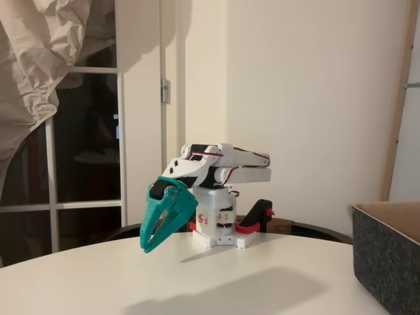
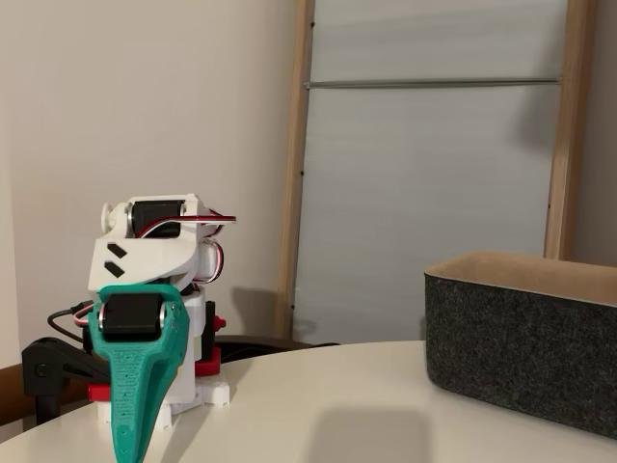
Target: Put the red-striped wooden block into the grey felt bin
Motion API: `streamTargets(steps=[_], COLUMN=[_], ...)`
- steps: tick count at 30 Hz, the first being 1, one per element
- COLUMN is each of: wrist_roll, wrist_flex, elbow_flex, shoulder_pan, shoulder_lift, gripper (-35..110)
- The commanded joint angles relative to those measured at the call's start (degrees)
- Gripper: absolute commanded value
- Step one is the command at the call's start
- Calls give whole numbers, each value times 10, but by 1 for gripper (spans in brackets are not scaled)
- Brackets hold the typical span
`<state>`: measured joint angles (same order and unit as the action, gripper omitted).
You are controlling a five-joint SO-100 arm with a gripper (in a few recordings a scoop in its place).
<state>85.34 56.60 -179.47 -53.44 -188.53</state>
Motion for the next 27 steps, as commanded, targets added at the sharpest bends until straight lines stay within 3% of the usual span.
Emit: streamTargets(steps=[1, 27], wrist_roll=[4, 4], wrist_flex=[6, 6], elbow_flex=[-7, -7], shoulder_pan=[3, 3], shoulder_lift=[-15, -15], gripper=[0, 0])
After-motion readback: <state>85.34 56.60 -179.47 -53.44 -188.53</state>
